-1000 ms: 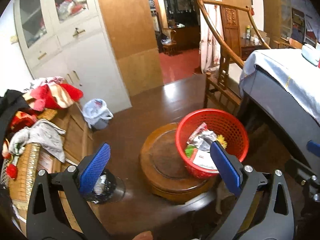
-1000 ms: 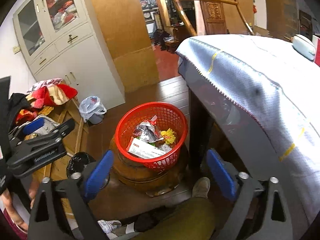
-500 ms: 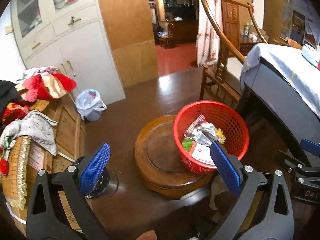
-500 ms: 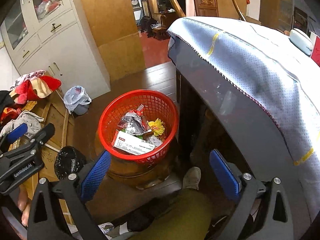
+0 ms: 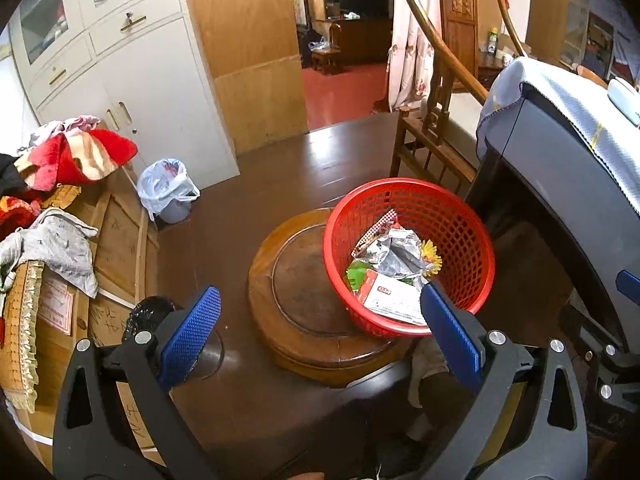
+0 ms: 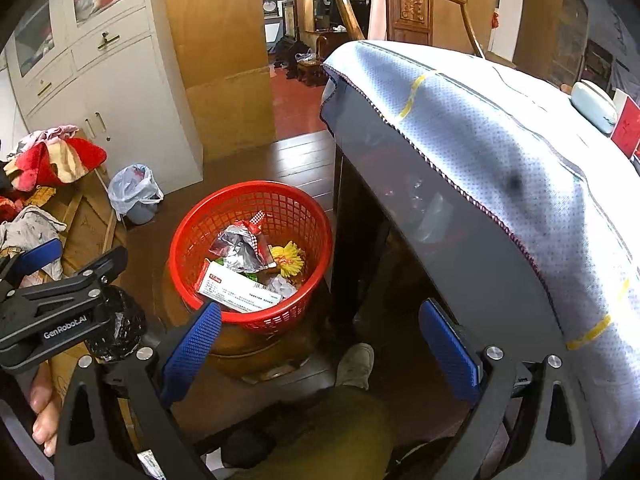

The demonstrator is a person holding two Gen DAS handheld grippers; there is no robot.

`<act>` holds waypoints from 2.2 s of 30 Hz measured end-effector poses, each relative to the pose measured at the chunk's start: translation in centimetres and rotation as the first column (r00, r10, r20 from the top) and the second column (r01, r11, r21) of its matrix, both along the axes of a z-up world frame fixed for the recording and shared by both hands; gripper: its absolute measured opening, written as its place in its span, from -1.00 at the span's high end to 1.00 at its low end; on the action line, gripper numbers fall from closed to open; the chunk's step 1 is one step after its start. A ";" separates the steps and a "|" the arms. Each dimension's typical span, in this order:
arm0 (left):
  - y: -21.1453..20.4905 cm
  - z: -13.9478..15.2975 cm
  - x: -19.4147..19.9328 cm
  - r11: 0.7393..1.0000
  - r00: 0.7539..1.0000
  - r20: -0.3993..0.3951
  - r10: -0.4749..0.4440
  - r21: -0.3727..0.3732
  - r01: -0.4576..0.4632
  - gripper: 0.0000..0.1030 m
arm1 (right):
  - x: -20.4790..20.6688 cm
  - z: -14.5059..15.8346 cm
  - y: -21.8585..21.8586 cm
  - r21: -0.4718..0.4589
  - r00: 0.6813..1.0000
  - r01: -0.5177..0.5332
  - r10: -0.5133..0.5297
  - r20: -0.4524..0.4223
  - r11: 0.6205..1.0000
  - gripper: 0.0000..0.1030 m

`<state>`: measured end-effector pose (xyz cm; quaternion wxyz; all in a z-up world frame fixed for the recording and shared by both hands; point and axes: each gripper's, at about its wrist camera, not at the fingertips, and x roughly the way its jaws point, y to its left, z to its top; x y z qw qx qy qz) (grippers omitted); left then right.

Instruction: Collect trash

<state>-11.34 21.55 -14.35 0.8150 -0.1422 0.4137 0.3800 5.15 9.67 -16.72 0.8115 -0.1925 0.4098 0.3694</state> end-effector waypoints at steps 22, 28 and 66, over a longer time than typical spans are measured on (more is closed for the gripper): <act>0.0 -0.7 1.2 1.000 1.000 -0.021 -0.007 -0.026 0.006 -0.87 | 0.0 -0.1 0.1 -0.007 1.000 -0.001 0.001 0.001 1.000 -0.89; 0.0 -0.9 1.3 0.999 1.000 -0.023 -0.009 -0.034 0.008 -0.87 | 0.1 -0.1 0.2 -0.007 1.000 0.000 0.000 -0.001 1.000 -0.89; 0.9 -1.8 3.3 0.999 0.998 -0.064 -0.021 -0.042 0.019 -0.87 | 1.4 -1.4 0.2 -0.014 0.999 0.014 -0.014 -0.040 1.000 -0.89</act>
